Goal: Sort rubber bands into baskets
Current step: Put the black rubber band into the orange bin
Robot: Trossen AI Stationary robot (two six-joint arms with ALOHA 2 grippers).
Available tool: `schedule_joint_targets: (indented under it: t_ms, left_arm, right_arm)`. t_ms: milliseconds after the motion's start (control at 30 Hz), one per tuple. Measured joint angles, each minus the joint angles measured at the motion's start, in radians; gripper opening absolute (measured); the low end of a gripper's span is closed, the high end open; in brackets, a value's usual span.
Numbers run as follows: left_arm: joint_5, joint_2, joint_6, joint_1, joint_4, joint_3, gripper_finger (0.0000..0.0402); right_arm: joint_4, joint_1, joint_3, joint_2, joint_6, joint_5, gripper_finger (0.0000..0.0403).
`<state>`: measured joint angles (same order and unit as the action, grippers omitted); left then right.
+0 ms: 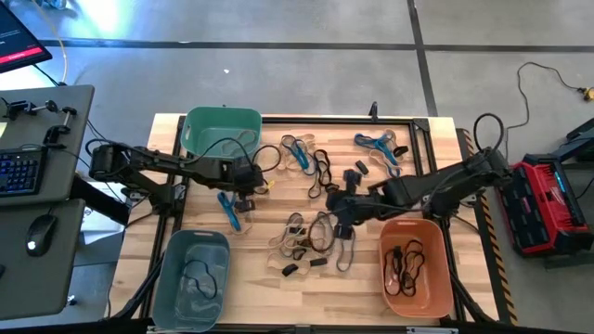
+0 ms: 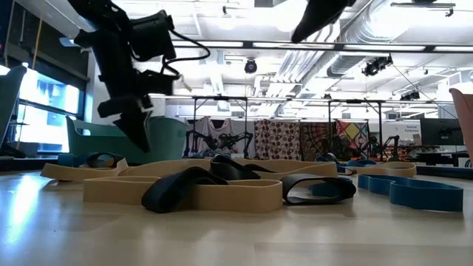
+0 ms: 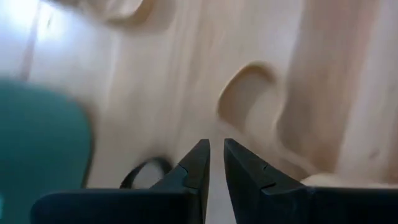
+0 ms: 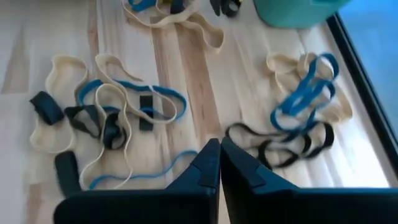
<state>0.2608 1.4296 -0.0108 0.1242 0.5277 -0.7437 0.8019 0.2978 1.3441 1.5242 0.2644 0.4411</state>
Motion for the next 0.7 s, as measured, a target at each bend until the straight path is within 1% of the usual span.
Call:
schedule_joint_targets:
  t_ms: [100, 200, 367, 467, 600, 700]
  left_arm:
    - [0.077, 0.000, -0.018, 0.004, 0.045, 0.000, 0.0057]
    - [0.100, 0.000, -0.029, 0.014, 0.048, 0.010, 0.0079]
    - [0.099, 0.006, -0.018, 0.043, 0.045, 0.046, 0.0117]
    - [0.101, 0.006, -0.003, 0.069, 0.032, 0.059, 0.0132]
    - [0.074, 0.006, 0.028, 0.098, 0.015, 0.064, 0.0138]
    - [0.012, 0.015, 0.080, 0.120, -0.012, 0.064, 0.0136]
  right_arm:
    - [-0.037, -0.028, 0.000, 0.027, -0.041, -0.053, 0.0001]
    - [-0.052, -0.045, 0.000, 0.057, -0.059, -0.097, 0.0001]
    - [-0.062, -0.051, 0.000, 0.094, -0.063, -0.129, 0.0000]
    - [-0.067, -0.051, 0.000, 0.101, -0.063, -0.135, 0.0000]
    - [-0.077, -0.051, 0.000, 0.101, -0.056, -0.135, 0.0000]
    - [-0.084, -0.049, 0.000, 0.101, -0.056, -0.135, 0.0000]
